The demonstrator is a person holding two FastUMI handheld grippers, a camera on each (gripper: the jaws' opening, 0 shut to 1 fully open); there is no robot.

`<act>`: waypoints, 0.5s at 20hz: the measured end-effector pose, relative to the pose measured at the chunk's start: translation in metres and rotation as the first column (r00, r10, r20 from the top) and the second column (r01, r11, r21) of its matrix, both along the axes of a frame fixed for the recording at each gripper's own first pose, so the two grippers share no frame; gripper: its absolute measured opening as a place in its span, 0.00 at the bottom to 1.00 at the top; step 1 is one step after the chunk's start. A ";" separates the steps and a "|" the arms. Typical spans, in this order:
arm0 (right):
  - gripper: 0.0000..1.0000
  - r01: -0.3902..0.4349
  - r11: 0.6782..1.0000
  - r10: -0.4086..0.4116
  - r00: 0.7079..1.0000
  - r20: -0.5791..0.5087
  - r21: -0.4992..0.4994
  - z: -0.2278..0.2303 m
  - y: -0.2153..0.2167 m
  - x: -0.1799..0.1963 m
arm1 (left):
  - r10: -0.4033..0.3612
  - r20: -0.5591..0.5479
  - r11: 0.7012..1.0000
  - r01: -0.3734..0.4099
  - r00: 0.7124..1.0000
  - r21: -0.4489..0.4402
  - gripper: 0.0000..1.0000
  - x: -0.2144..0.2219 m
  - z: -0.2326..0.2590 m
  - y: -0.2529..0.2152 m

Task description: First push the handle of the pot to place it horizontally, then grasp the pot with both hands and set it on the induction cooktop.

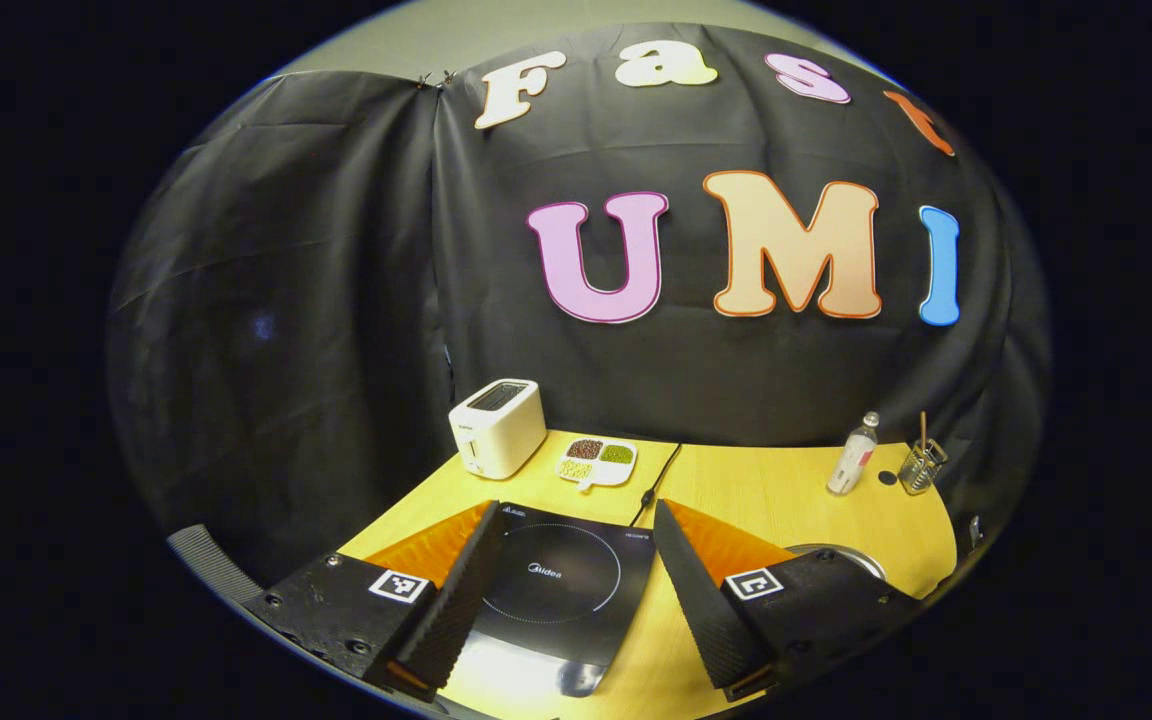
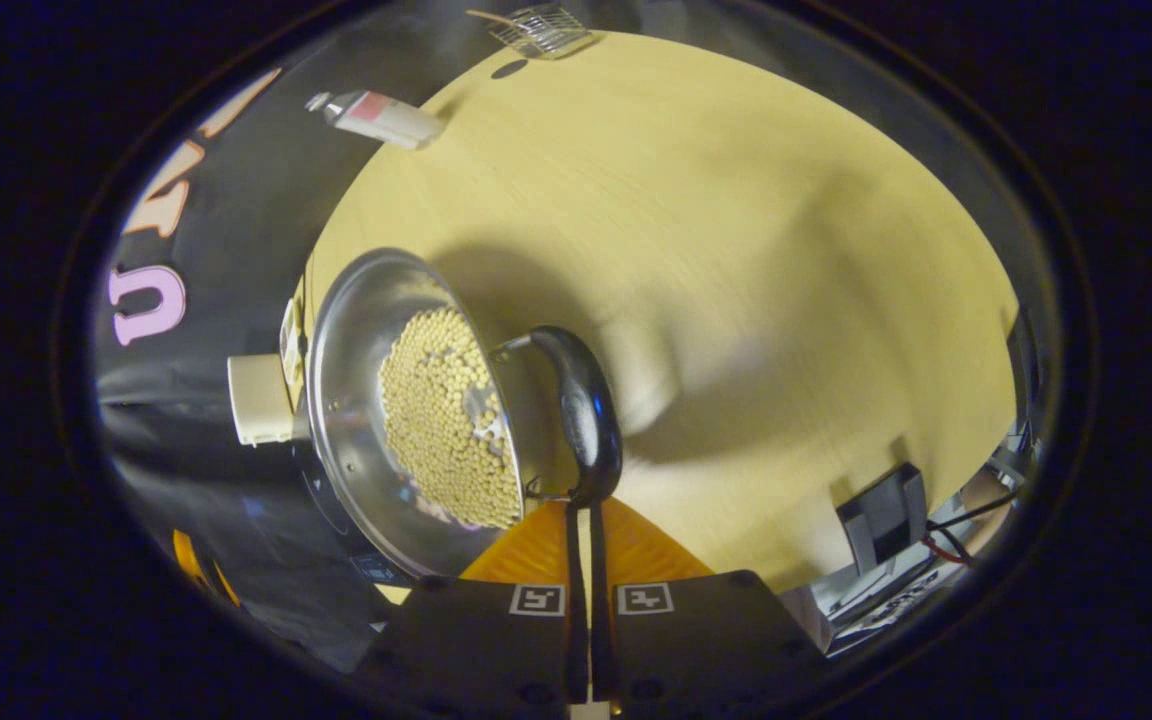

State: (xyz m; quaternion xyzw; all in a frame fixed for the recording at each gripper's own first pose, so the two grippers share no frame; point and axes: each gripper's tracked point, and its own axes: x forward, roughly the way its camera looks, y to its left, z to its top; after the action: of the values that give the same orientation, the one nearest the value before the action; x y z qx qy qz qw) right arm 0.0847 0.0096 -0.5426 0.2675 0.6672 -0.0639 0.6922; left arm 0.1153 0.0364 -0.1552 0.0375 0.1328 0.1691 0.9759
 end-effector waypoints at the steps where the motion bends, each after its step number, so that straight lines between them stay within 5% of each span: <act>1: 0.00 0.005 1.000 -0.005 1.000 0.001 -0.002 -0.001 -0.002 0.005 | -0.004 0.000 1.000 0.004 1.000 -0.007 0.92 0.001 -0.001 -0.001; 10: 0.00 0.079 0.997 -0.079 0.996 0.033 -0.013 0.002 -0.023 0.035 | 0.001 -0.062 0.999 -0.003 0.998 -0.041 0.93 0.002 -0.033 -0.004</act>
State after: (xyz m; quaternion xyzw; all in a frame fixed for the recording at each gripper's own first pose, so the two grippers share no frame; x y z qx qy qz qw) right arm 0.1194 -0.0137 -0.5406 0.2896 0.6445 -0.0916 0.7017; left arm 0.1175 0.0322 -0.1886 0.0228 0.1666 0.1660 0.9717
